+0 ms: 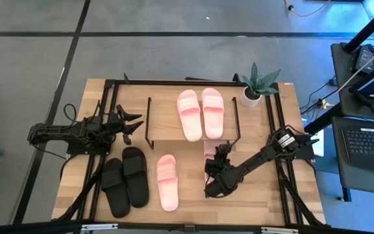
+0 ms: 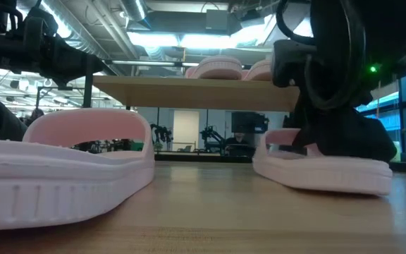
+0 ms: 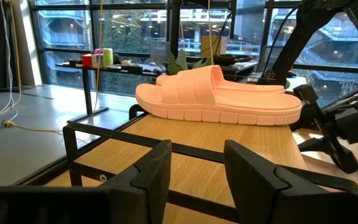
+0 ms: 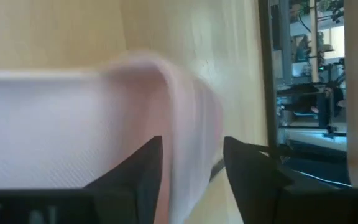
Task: Pick and place slides into the shelf
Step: Move the pink slipper under the shelf
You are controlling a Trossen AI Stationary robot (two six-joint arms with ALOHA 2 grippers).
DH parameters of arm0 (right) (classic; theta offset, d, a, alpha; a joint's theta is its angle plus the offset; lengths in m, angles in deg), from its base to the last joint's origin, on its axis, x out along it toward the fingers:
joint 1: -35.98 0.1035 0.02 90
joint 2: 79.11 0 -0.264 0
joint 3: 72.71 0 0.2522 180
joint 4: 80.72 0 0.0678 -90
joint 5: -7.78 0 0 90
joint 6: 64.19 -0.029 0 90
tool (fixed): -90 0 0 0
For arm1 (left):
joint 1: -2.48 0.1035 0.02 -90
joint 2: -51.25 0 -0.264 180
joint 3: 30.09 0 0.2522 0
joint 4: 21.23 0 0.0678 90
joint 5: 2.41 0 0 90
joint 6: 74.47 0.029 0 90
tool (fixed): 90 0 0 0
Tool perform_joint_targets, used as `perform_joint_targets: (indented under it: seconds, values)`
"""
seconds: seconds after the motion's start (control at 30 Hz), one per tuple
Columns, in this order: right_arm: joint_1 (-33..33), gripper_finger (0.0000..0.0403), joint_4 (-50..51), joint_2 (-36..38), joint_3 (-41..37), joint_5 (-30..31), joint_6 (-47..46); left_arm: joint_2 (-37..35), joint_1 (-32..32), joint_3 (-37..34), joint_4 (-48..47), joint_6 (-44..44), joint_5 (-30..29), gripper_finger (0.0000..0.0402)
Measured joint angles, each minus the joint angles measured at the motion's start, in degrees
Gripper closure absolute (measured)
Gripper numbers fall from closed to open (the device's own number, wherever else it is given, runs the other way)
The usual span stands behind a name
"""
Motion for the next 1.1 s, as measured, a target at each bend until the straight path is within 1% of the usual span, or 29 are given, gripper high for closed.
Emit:
perform_joint_targets:
  seconds: [0.13, 0.33, 0.7, 0.83, 1.0, 1.1]
  values:
    - [0.02, 0.0222, -0.02, 0.0, 0.62, -0.77, -0.17, -0.01, 0.0, -0.01, 0.0, -0.01, -0.01, 0.026]
    - [0.02, 0.022, 0.1, 0.0, 0.64, -5.27, -0.22, -0.02, 0.0, -0.01, 0.0, -0.02, 0.0, 0.026]
    - [1.05, 0.022, 0.08, 0.36, 0.81, -5.92, -0.43, -0.01, -0.02, 0.0, 0.0, -0.02, -0.02, 0.026]
    - [1.25, 0.022, 2.18, 0.63, 2.87, -6.1, -1.61, -0.02, -0.02, 0.0, 0.0, -0.02, -0.02, 0.026]
    - [1.6, 0.022, 2.96, 0.69, 6.48, -6.08, 0.45, 0.0, -0.02, -0.02, 0.0, -0.02, -0.02, 0.026]
    - [1.64, 0.022, 3.34, 0.7, 8.48, -7.61, 1.33, 0.0, -0.02, -0.02, 0.0, -0.02, 0.0, 0.026]
